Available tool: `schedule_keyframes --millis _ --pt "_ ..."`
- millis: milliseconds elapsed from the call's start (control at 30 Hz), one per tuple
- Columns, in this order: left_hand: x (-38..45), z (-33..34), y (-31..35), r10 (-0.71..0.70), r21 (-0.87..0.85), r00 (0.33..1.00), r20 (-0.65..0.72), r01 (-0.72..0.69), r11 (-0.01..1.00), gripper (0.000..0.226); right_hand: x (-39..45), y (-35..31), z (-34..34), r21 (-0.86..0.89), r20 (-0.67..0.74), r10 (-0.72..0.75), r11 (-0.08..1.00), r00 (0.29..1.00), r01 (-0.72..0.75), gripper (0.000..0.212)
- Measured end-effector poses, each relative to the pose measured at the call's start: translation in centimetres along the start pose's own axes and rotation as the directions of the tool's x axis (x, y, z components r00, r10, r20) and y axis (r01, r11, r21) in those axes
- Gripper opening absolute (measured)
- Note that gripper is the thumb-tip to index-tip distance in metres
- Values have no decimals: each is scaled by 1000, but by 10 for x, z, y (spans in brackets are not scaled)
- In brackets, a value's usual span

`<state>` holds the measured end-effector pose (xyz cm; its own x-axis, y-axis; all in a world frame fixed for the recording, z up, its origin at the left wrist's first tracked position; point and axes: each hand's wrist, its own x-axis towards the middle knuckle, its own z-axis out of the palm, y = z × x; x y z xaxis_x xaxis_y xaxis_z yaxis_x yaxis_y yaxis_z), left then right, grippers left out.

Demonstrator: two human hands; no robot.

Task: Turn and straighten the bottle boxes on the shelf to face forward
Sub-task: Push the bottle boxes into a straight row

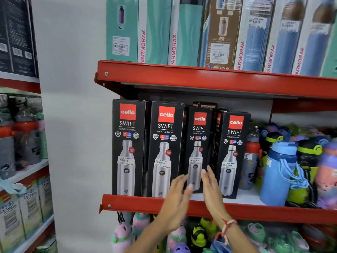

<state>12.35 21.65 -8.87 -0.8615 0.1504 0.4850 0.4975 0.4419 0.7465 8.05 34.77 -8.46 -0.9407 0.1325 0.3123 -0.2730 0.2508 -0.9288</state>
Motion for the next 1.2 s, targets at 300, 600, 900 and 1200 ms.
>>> schedule_keyframes --millis 300,600,900,1200 --pt "36 37 8 -300 -245 952 66 307 920 72 21 6 -9 6 162 53 998 985 -55 59" --pt "9 22 13 -280 -195 959 -43 267 944 66 -10 16 -26 -109 163 -16 993 986 34 55" --pt "-3 19 17 -283 -96 951 -124 272 958 67 -25 13 -39 -138 159 -40 988 987 62 50" --pt "19 61 40 85 39 931 -356 -76 996 34 3 21 -85 -35 -233 -135 991 963 131 40"
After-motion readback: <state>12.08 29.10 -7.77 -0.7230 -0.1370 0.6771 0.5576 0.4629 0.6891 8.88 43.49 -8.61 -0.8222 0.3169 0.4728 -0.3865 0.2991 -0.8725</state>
